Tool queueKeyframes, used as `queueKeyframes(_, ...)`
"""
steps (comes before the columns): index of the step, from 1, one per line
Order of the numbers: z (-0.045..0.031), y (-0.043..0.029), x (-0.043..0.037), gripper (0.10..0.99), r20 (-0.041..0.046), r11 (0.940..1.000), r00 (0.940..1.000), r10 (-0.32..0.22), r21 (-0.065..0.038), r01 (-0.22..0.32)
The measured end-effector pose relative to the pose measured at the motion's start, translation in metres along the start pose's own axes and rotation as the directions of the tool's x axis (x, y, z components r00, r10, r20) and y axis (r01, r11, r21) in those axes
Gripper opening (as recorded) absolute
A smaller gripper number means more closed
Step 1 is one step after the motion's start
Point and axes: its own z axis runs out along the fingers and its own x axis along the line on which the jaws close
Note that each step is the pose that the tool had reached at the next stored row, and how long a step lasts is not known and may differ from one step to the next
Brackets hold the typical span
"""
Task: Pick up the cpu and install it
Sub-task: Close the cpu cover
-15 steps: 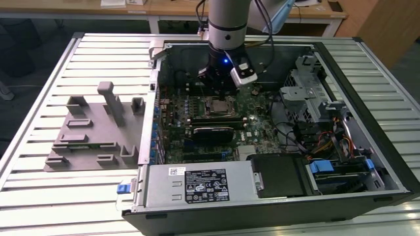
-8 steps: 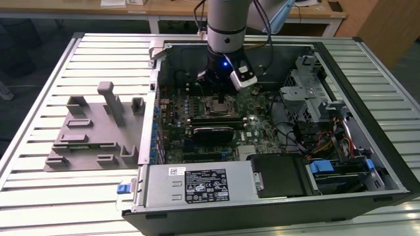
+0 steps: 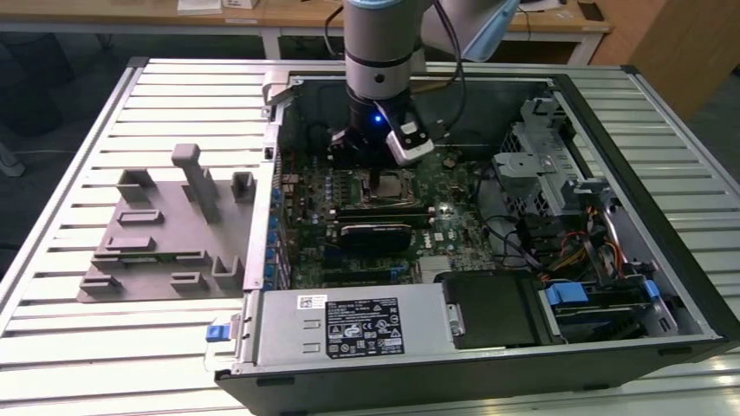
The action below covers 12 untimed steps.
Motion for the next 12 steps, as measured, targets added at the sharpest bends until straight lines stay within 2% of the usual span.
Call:
queueKeyframes(6,0.0055,-0.0014,0.0077,0.106,-0.0001,1.0,1.0,-0.008,-0.001,0.008)
queueKeyframes(12,0.0081,-0.002,0.0093,0.106,-0.0003,0.9999,0.9999,-0.017,-0.002,0.017)
